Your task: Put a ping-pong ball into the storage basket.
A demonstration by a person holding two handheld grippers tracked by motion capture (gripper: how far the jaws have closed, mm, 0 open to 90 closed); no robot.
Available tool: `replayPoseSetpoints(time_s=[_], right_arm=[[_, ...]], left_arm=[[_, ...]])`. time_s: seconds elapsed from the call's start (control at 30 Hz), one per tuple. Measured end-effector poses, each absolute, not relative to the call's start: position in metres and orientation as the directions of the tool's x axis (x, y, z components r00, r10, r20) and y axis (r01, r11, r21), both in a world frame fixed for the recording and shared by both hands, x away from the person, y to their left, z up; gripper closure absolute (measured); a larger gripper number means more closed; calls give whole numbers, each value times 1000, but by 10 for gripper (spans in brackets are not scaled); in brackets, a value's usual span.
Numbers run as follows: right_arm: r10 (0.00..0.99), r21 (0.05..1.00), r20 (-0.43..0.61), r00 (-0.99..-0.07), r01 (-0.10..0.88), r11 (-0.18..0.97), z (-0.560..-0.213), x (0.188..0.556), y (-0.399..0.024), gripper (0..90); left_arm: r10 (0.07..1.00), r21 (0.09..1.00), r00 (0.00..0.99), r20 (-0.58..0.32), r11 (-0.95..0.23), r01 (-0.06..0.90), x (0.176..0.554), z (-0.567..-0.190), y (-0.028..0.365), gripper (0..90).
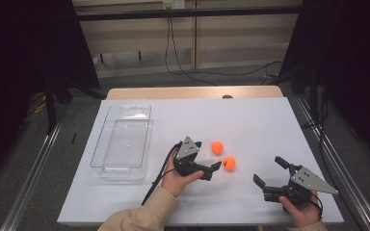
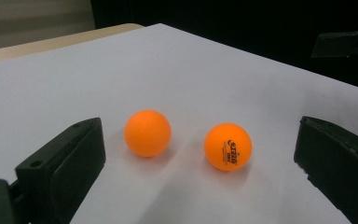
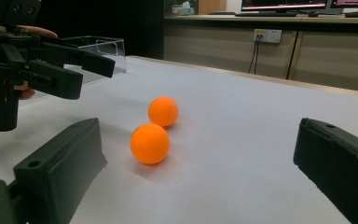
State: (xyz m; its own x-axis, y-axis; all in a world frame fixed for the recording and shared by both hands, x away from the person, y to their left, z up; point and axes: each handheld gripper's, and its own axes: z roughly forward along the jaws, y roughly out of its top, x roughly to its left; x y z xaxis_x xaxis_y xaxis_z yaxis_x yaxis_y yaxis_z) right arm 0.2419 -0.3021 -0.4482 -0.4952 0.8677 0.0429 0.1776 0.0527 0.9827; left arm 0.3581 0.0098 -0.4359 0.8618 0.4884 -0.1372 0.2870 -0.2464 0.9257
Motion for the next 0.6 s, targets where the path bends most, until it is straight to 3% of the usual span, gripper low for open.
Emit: replayPoseSetpoints(time_s=[0.6], right_arm=[[870, 983, 46, -491, 176, 47, -448, 241, -303, 12]], left_arm=[[478, 917, 868, -139, -268, 295, 363, -436, -1, 21]])
